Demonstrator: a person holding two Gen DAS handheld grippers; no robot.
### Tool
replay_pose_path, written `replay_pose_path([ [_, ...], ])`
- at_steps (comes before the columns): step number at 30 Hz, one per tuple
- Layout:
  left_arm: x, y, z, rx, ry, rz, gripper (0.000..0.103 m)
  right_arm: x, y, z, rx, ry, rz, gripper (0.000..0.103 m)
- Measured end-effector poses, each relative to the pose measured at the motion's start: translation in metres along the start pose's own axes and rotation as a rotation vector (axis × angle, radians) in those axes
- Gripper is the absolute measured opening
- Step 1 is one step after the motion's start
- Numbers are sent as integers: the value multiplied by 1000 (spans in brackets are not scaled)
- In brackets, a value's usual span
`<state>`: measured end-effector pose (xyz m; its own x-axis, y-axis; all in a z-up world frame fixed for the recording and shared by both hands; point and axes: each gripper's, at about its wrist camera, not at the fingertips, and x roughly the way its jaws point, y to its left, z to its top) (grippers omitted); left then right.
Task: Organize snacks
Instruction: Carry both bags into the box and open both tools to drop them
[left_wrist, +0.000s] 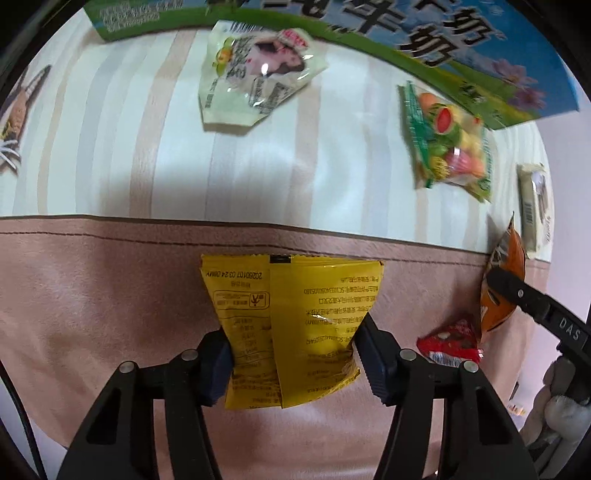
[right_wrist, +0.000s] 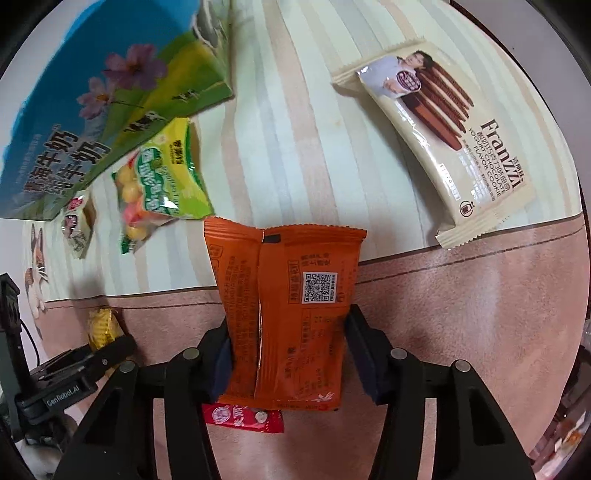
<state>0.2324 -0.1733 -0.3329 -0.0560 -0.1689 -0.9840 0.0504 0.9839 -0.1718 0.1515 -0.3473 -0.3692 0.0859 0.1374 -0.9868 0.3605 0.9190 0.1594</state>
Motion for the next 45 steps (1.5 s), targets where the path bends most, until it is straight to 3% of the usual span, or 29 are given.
replay_pose_path([
  [6, -40, -5, 7, 31, -54, -47, 56, -40, 21, 1, -20, -55, 83, 56],
  [12, -122, -18, 21, 79, -156, -145, 56, -116, 58, 9, -106, -150, 199, 56],
  [17, -173, -29, 52, 94, -217, -206, 56, -175, 101, 47, -175, -245, 270, 56],
  [20, -193, -36, 87, 108, -266, -182, 56, -197, 117, 80, -210, -309, 252, 56],
  [24, -209, -31, 137, 112, -296, -129, 56, -204, 142, 125, -224, -354, 207, 56],
  [29, -211, -25, 204, 90, -309, -65, 56, -194, 152, 184, -206, -348, 165, 56],
  [32, -202, -23, 245, 91, -295, -17, 56, -183, 152, 211, -187, -324, 139, 56],
  [40, -162, -18, 308, 103, -233, 81, 58, -138, 155, 263, -167, -257, 48, 57],
  [42, -149, -15, 320, 95, -198, 101, 58, -124, 155, 277, -152, -233, 20, 62],
  [44, -140, -11, 328, 77, -174, 97, 60, -112, 155, 287, -148, -210, -18, 91],
  [45, -136, -8, 332, 61, -167, 91, 62, -109, 155, 289, -147, -208, -29, 91],
])
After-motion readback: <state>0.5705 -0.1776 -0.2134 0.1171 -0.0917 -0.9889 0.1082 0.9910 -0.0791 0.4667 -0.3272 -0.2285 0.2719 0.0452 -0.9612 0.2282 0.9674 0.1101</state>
